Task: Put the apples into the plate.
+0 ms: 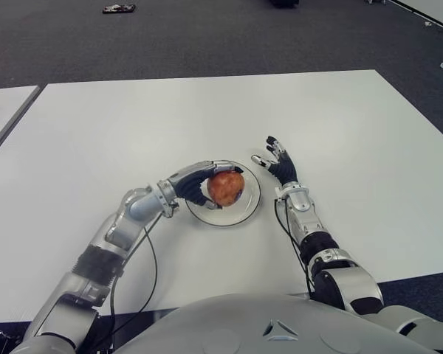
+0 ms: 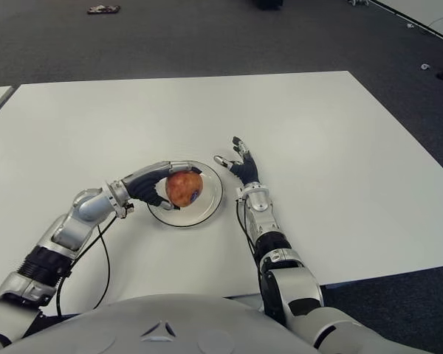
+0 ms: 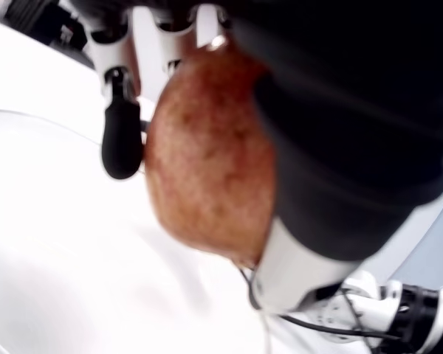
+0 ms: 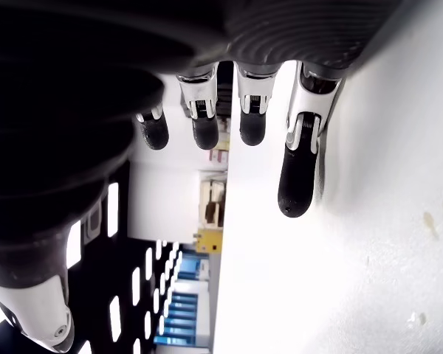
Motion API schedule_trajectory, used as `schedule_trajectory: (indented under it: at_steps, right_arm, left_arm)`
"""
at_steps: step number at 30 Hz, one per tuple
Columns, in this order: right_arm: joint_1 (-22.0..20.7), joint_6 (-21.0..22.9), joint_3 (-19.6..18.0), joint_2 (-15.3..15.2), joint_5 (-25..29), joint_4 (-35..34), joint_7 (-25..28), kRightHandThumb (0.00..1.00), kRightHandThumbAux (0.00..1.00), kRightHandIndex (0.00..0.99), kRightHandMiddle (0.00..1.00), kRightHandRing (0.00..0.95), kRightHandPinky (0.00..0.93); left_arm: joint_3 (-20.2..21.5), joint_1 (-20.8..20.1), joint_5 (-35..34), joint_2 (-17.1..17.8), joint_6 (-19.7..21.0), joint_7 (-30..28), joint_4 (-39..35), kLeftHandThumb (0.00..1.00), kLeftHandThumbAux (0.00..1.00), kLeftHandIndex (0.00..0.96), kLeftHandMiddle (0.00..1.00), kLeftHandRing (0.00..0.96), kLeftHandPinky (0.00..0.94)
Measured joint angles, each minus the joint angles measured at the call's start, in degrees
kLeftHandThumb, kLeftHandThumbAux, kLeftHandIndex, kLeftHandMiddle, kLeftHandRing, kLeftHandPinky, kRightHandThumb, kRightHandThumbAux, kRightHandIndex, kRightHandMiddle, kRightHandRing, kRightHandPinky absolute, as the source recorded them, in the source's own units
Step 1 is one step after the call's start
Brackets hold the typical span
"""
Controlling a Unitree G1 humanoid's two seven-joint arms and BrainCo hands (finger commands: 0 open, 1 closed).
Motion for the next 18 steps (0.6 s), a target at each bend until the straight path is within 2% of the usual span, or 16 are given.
schedule_trajectory:
  at_steps: [7,18]
  right_arm:
    - [-0.3,-0.5,0.1,0.0,0.0,0.5,0.0,0.079,0.676,0.0,0.0,0.017,0.062]
    - [-0.5,-0.5,0.1,-0.3,0.0,0.9,0.2,0.072,0.683,0.0,0.0,0.015,0.045]
  left_arm:
    - [0.6,0.0,-1.2,0.0,2.6,-2.8,-2.3,0.307,0.104,0.0,0.0,0.0,0.0]
    - [1.3,0.0,-1.8,0.2,3.3,-4.6,-2.9,0.327,0.113,0.0,0.0,0.0,0.0]
